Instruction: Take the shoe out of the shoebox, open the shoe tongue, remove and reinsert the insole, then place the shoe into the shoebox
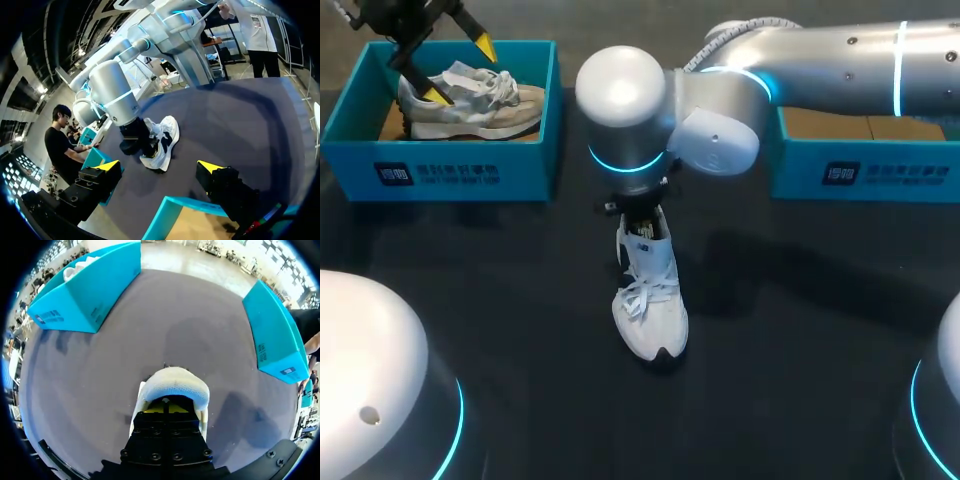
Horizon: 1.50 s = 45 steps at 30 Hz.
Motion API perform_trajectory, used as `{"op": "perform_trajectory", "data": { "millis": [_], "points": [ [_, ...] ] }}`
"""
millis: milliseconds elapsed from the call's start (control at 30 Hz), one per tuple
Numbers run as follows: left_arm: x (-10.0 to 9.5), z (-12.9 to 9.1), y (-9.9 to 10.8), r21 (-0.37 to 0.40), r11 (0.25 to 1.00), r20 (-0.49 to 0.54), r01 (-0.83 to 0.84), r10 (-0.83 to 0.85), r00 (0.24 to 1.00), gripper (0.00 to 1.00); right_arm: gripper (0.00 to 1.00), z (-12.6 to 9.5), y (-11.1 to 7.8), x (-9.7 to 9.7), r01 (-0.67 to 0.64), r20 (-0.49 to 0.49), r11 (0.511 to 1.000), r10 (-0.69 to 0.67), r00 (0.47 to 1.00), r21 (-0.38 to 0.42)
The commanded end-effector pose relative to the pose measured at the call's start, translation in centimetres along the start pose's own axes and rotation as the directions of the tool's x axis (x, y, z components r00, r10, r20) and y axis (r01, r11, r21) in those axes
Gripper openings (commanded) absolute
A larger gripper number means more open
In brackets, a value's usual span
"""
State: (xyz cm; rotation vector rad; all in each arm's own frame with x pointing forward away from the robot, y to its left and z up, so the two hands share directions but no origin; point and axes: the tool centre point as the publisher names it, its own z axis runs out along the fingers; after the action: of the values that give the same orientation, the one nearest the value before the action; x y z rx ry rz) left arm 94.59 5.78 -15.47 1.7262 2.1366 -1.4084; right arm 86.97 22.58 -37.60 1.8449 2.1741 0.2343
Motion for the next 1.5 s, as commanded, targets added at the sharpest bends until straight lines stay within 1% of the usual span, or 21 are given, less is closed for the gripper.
{"op": "perform_trajectory", "data": {
  "millis": [33, 100, 133, 267, 467, 533, 600, 733, 867, 933, 967, 1000, 1033, 1067, 1500],
  "points": [
    [0.0, 0.0, -0.1, -0.002, 1.0, -0.003, 0.0, 0.0, 1.0, 1.0, 0.0, -0.2, 0.3, 0.1, -0.003, 0.018, 1.0, 0.003, 1.0, -0.003],
    [0.0, 0.0, -0.1, -0.002, 1.0, -0.003, 0.0, 0.0, 1.0, 1.0, 0.0, 0.4, 0.5, 0.1, -0.005, 0.025, 1.0, 0.005, 1.0, 0.001],
    [0.0, 0.0, -0.1, -0.002, 1.0, -0.003, 0.0, 0.0, 1.0, 1.0, 0.0, 0.7, 0.5, -0.1, -0.019, 0.005, 1.0, 0.019, 1.0, -0.002],
    [0.0, 0.0, -0.1, -0.002, 1.0, -0.003, 0.0, 0.0, 1.0, 1.0, 0.0, 1.6, 0.7, -0.4, -0.028, 0.0, 1.0, 0.028, 1.0, 0.005],
    [0.0, 0.0, -0.1, -0.002, 1.0, -0.003, 0.0, 0.0, 1.0, 1.0, 0.0, 2.4, 0.3, 0.0, -0.033, 0.008, 0.997, 0.032, 0.999, 0.063],
    [0.0, 0.0, -0.1, -0.002, 1.0, -0.003, 0.0, 0.0, 1.0, 1.0, 0.0, 2.0, 0.0, 0.1, -0.037, 0.009, 0.997, 0.036, 0.999, 0.071],
    [0.0, 0.0, -0.1, -0.002, 1.0, -0.003, 0.0, 0.0, 1.0, 1.0, 0.0, 1.3, -0.1, 0.1, -0.04, 0.031, 0.996, 0.037, 0.999, 0.085],
    [0.0, 0.0, -0.1, -0.002, 1.0, -0.003, 0.0, 0.0, 1.0, 1.0, 0.0, -0.2, -0.5, 0.0, -0.023, 0.042, 0.994, 0.019, 0.999, 0.11],
    [0.0, 0.0, -0.1, -0.002, 1.0, -0.003, 0.0, 0.0, 1.0, 1.0, 0.0, -0.9, -1.0, -0.4, -0.012, 0.064, 0.987, 0.001, 0.998, 0.161],
    [0.0, 0.0, -0.1, -0.002, 1.0, -0.003, 0.0, 0.0, 1.0, 1.0, 0.0, -0.9, -1.2, -0.6, -0.008, 0.07, 0.98, -0.006, 0.998, 0.2],
    [0.0, 0.0, -0.1, -0.002, 1.0, -0.003, 0.0, 0.0, 1.0, 1.0, 0.0, -0.9, -1.2, -0.7, -0.003, 0.05, 0.976, -0.009, 0.999, 0.218],
    [0.0, 0.0, -0.1, -0.002, 1.0, -0.003, 0.0, 0.0, 1.0, 1.0, 0.0, -0.9, -1.2, -0.7, -0.004, 0.058, 0.973, -0.01, 0.998, 0.231],
    [0.0, 0.0, -0.1, -0.002, 1.0, -0.003, 0.0, 0.0, 1.0, 1.0, 0.0, -1.0, -1.2, -0.8, -0.004, 0.071, 0.973, -0.013, 0.997, 0.232],
    [0.0, 0.0, -0.1, -0.002, 1.0, -0.003, 0.0, 0.0, 1.0, 1.0, 0.0, -1.3, -1.1, -0.8, -0.002, 0.069, 0.983, -0.011, 0.998, 0.186],
    [0.0, 0.0, -0.1, -0.002, 1.0, -0.003, 0.0, 0.0, 1.0, 1.0, 0.0, -1.3, -1.1, -0.8, -0.002, 0.069, 0.983, -0.011, 0.998, 0.186]
  ]
}}
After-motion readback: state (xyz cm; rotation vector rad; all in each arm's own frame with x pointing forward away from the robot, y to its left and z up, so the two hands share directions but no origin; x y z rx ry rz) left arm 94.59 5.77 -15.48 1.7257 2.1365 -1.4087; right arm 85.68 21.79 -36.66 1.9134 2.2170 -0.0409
